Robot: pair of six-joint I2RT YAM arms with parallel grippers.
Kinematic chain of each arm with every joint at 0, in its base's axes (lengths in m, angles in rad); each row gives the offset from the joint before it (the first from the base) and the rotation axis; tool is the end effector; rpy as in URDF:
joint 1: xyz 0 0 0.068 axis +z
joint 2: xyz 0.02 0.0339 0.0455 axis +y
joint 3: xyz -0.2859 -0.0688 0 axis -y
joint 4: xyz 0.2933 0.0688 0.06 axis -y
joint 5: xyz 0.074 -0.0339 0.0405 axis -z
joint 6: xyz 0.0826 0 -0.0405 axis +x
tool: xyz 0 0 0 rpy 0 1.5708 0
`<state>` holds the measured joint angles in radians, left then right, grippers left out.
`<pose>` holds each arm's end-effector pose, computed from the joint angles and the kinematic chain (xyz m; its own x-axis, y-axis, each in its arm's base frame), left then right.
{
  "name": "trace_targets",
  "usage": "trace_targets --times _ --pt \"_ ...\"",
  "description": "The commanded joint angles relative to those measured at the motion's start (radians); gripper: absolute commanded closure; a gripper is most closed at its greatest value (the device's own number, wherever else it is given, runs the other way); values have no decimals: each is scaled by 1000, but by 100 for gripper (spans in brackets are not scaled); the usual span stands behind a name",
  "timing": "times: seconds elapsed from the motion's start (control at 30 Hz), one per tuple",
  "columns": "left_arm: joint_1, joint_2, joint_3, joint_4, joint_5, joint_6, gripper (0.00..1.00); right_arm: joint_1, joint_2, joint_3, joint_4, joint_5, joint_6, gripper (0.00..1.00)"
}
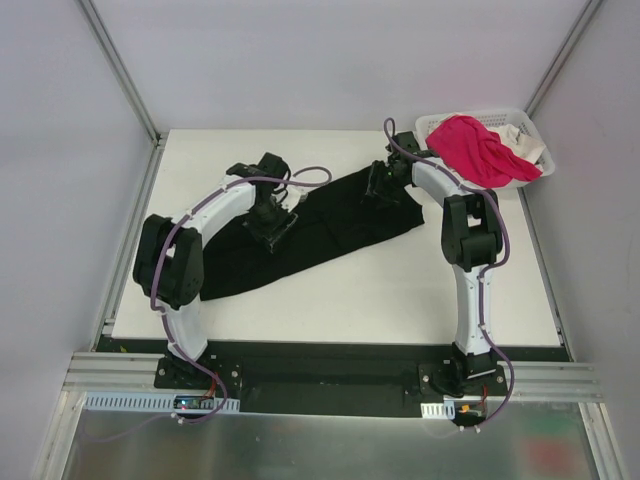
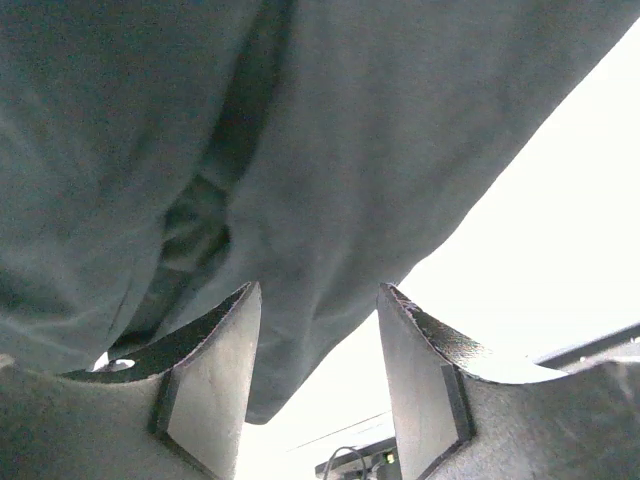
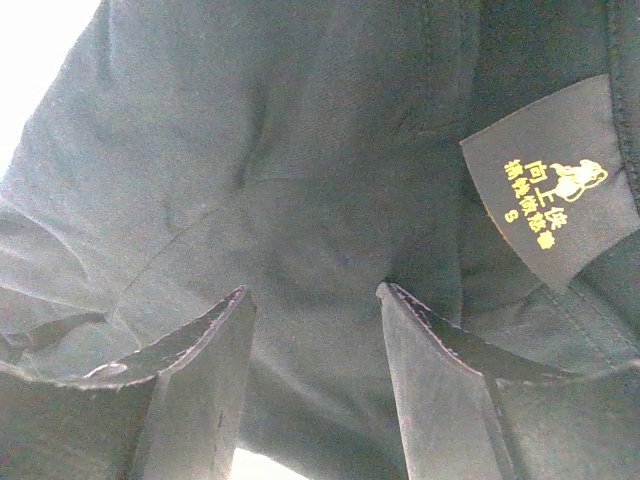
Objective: Fold and stack the t-shirts
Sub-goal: Rotate the tshirt 90 degrees
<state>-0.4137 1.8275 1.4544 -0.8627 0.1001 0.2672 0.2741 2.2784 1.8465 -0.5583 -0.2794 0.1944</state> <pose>0.3986 -0.1840 0.1915 -0.7205 0.6032 -0.3420 0.6431 0.7657 -0.0042 0.5536 0.1793 0.1342 -0.8682 -0.0512 -0.4936 -0.2427 0.9115 0.3322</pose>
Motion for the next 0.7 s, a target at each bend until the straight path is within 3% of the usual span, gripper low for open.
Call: trace_targets --times 0.0,0.4,0.5,0.67 --pt "-42 -14 6 -67 107 122 51 -13 -10 23 -18 25 0 43" --pt "-85 154 26 -125 112 133 53 -13 20 89 -55 19 10 43" --pt "-85 210 73 -115 61 106 54 -13 20 89 -54 5 14 43" --pt "-86 305 142 -87 95 78 56 -16 10 73 -37 -10 20 43"
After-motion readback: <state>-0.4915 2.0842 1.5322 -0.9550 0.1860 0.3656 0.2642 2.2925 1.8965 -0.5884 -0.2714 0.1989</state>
